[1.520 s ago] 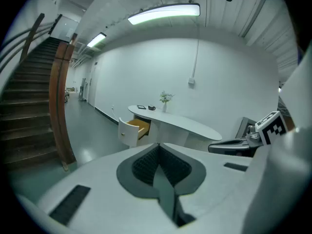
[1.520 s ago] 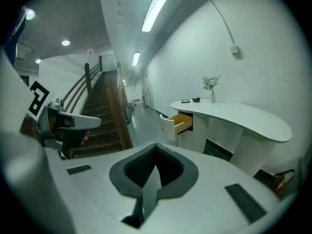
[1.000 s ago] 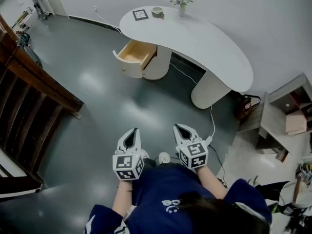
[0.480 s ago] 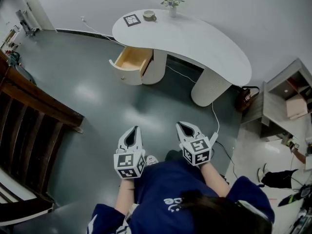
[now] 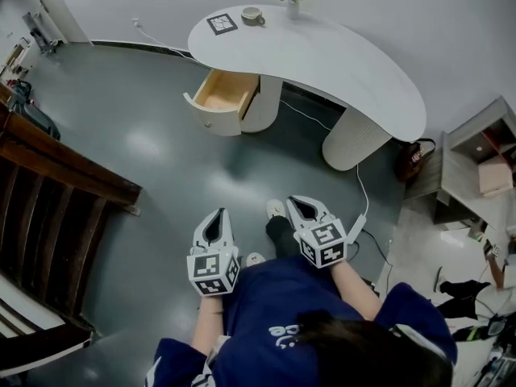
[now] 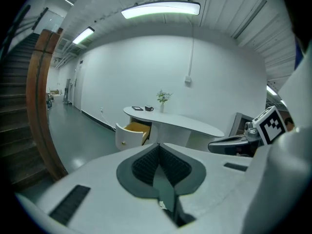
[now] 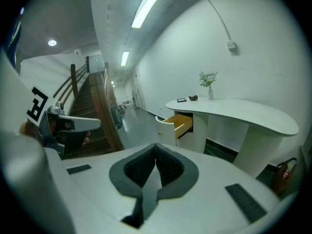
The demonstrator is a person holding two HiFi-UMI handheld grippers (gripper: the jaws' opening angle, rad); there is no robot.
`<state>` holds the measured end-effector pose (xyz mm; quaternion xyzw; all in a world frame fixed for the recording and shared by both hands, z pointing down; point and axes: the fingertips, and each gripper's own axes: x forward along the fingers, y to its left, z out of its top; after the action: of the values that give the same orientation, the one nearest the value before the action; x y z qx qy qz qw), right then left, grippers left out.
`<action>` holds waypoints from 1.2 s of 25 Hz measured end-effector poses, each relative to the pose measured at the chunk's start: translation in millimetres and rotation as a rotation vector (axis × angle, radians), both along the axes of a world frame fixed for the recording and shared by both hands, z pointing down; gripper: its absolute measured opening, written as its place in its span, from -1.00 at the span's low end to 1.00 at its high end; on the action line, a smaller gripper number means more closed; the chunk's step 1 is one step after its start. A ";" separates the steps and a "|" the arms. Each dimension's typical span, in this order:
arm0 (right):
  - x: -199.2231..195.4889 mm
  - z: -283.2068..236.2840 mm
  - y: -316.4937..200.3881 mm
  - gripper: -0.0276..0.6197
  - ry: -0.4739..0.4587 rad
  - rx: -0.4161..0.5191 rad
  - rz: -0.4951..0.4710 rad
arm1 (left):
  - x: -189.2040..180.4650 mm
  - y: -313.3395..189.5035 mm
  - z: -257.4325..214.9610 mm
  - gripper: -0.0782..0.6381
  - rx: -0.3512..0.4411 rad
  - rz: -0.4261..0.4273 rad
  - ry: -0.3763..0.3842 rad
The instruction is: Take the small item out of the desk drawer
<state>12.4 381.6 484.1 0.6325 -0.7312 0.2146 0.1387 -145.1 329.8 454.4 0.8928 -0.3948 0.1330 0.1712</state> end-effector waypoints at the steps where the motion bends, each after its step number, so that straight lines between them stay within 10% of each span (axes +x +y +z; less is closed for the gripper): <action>1: 0.4 1.6 -7.8 -0.89 -0.015 0.001 -0.014 | 0.0 -5.5 1.5 -0.77 -0.002 -0.012 -0.003; 30: 90.9 16.0 -228.6 -0.89 -0.044 -0.059 -0.431 | 113.6 -184.5 3.7 -0.77 -0.020 -0.271 -0.034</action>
<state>103.3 153.0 500.1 0.4524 -0.8457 0.2152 0.1838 -31.5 145.3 458.0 0.8272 -0.5133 0.1277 0.1899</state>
